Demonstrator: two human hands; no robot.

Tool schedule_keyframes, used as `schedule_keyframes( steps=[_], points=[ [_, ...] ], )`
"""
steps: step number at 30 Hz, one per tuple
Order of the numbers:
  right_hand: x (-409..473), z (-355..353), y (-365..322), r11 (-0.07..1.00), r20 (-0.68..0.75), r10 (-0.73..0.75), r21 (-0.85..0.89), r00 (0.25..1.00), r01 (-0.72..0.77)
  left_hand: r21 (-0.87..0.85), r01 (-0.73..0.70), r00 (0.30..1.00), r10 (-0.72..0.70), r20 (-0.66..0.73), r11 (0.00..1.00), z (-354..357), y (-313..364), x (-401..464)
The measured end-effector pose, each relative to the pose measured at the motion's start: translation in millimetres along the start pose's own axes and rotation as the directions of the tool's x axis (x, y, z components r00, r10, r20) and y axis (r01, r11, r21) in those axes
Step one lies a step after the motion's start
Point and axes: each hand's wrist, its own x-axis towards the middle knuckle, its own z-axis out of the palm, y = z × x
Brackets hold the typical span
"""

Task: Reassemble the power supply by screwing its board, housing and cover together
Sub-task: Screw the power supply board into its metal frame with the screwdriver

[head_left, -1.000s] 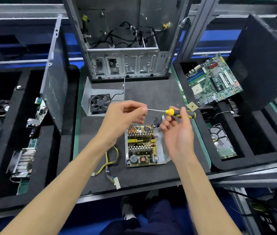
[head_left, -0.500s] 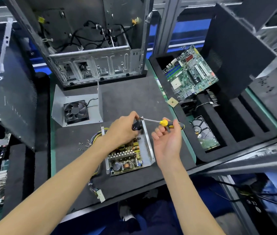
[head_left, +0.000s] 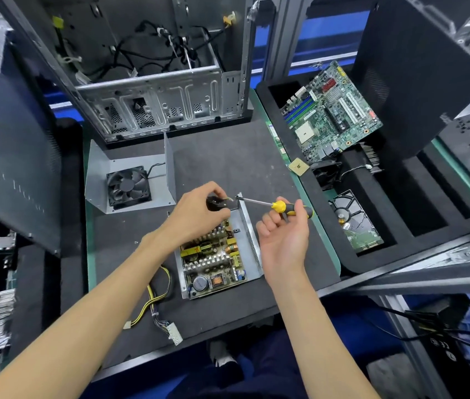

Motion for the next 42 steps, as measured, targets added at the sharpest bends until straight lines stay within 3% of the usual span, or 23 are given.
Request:
schedule_keyframes(
  steps=[3,8,14,17,20,23,25,28,32,42],
  points=[
    [0.3,-1.4,0.0,1.0,-0.003,-0.003,0.013,1.0,0.003,0.008,-0.044,0.998,0.044,0.053,0.999,0.8,4.9,2.8],
    [-0.9,-2.0,0.1,1.0,-0.004,-0.016,0.015,1.0,0.016,0.057,-0.131,0.989,0.134,-0.066,0.99,-3.6,5.1,4.1],
    [-0.5,-0.2,-1.2,0.998,-0.011,-0.062,-0.031,0.998,0.061,0.123,-0.081,0.992,0.068,0.103,0.989,-11.6,2.9,13.8],
    [0.0,2.6,-3.8,0.962,0.008,-0.182,-0.207,0.983,0.18,0.196,-0.086,0.984,0.053,0.169,0.977,-9.5,8.9,21.6],
    [-3.4,3.7,-9.1,0.793,0.162,-0.344,-0.477,0.925,0.378,0.253,-0.075,0.975,0.018,0.22,0.964,-2.0,12.2,26.7],
    [-8.9,3.1,-15.7,0.485,0.404,-0.388,-0.675,0.828,0.556,0.235,-0.045,0.972,-0.012,0.236,0.971,1.6,10.4,26.9],
    [-9.9,2.6,-16.7,0.246,0.542,-0.382,-0.722,0.749,0.647,0.222,-0.014,0.974,-0.037,0.222,0.975,1.6,8.0,26.4],
    [-9.6,5.9,-15.7,0.083,0.649,-0.333,-0.702,0.684,0.707,0.206,0.018,0.978,-0.06,0.199,0.978,1.6,7.3,25.3],
    [-5.9,7.0,-12.3,-0.012,0.703,-0.275,-0.685,0.656,0.729,0.163,0.052,0.982,-0.079,0.17,0.985,2.0,8.7,23.4],
    [2.8,2.9,-6.5,-0.043,0.713,-0.23,-0.687,0.662,0.725,0.13,0.091,0.98,-0.112,0.164,0.987,1.1,6.3,22.9]
  ],
)
